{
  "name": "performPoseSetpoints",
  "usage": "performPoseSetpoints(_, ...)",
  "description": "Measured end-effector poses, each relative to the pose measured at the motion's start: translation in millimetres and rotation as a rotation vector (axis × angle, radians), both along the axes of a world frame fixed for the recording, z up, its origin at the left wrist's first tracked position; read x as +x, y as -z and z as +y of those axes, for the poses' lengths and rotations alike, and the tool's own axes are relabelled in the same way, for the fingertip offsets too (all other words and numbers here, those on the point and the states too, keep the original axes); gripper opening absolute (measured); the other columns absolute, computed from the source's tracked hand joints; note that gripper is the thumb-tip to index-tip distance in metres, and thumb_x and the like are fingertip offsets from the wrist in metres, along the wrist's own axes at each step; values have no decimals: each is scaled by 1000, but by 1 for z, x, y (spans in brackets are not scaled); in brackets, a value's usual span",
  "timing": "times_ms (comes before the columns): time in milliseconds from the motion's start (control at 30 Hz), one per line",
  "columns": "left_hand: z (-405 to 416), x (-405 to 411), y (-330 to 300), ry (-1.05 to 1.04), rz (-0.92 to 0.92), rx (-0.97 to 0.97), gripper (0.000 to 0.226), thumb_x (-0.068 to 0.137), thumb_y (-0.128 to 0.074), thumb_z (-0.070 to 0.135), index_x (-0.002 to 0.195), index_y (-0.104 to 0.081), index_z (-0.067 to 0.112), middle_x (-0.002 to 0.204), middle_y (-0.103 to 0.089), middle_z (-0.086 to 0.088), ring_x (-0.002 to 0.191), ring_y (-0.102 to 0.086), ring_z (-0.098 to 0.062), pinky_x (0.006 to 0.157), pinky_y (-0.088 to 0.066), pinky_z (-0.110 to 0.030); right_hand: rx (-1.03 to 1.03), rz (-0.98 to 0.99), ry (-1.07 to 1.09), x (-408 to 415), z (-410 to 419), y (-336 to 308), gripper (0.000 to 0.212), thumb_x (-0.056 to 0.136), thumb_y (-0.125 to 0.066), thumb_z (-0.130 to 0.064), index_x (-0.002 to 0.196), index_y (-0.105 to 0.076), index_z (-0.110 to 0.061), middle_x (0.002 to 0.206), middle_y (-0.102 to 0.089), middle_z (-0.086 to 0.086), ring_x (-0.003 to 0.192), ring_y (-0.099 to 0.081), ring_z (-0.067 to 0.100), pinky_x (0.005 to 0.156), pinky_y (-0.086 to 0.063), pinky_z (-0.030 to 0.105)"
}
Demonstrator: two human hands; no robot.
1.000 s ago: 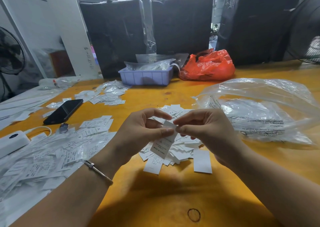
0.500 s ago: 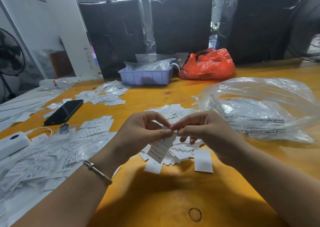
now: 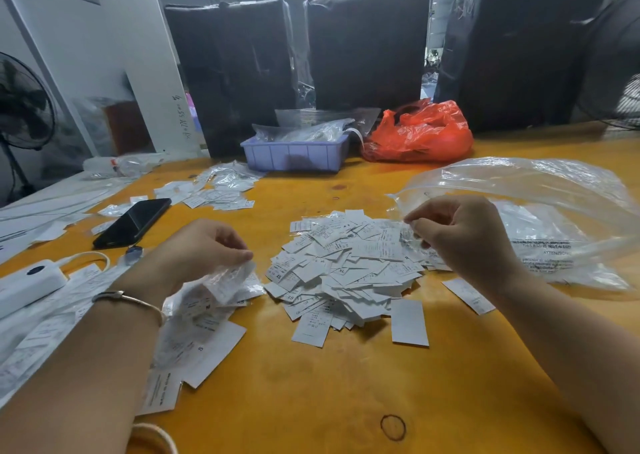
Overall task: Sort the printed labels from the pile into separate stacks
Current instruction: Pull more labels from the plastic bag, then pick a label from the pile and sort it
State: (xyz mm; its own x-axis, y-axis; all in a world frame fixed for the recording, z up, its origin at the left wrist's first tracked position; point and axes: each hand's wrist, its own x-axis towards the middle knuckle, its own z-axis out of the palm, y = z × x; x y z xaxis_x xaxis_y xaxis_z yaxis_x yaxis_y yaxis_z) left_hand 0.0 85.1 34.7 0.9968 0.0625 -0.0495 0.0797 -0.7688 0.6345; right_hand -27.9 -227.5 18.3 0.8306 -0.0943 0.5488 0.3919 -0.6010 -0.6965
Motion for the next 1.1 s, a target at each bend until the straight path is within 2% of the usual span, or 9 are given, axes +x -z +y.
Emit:
performPoseSetpoints(167,11,3,4,-115,-1,289,12,81,-79,22,73,-71,20,82,-68,-1,80,-61,-18,62,-45,-28,-304,141,330,14,-26,4,14,80,-62,-11,85,-73,-18,87,-72,3,83,-62,24,72,-49,34)
performPoseSetpoints(300,12,0,6,-151,-16,447,11,78,-81,22,76,-71,22,87,-69,1,83,-61,-18,66,-47,-28,-470,328,481,24,-45,10,34,79,-64,-11,112,-66,-19,119,-62,7,116,-49,31,93,-38,42)
performPoseSetpoints(400,8,-1,6,-173,-37,508,15,78,-81,27,86,-68,25,98,-67,0,95,-61,-22,80,-53,-36,-595,440,538,30,-50,15,41,81,-72,-29,120,-60,-20,126,-54,8,123,-42,30,95,-35,43)
performPoseSetpoints(533,-4,2,6,-128,-162,404,11,84,-75,32,92,-68,26,99,-65,3,92,-60,-18,73,-51,-33,-654,454,572,36,-54,18,28,83,-71,-37,103,-68,-18,116,-59,6,115,-48,28,92,-36,41)
performPoseSetpoints(633,-19,1,10,-25,-225,259,8,85,-73,33,86,-67,28,90,-64,10,82,-57,-7,58,-40,-24,-643,388,594,37,-54,18,9,86,-66,-24,90,-73,-20,102,-65,3,104,-55,27,89,-35,39)
performPoseSetpoints(767,-35,-3,16,100,-294,203,9,86,-72,34,79,-66,32,84,-63,15,79,-56,-1,56,-37,-21,-547,324,589,39,-57,20,14,85,-62,-15,83,-73,-24,99,-68,1,101,-57,27,89,-35,39)
performPoseSetpoints(833,-39,-5,19,138,-311,183,10,86,-72,34,78,-66,33,83,-62,16,80,-56,-1,57,-36,-20,-528,281,589,41,-58,21,12,85,-64,-18,92,-72,-24,109,-66,3,108,-53,29,90,-35,40)
performPoseSetpoints(967,-45,-7,22,181,-330,155,10,85,-72,35,78,-66,33,84,-63,16,83,-57,-1,60,-39,-21,-623,423,530,44,-57,25,39,92,-58,-31,130,-53,-32,129,-58,3,123,-47,27,95,-32,41)
performPoseSetpoints(1100,-49,-11,23,211,-336,160,8,86,-72,34,80,-67,33,85,-63,18,86,-56,-1,64,-41,-22,-578,333,559,44,-60,26,15,93,-57,-30,99,-71,-31,113,-66,2,114,-52,26,92,-30,39)
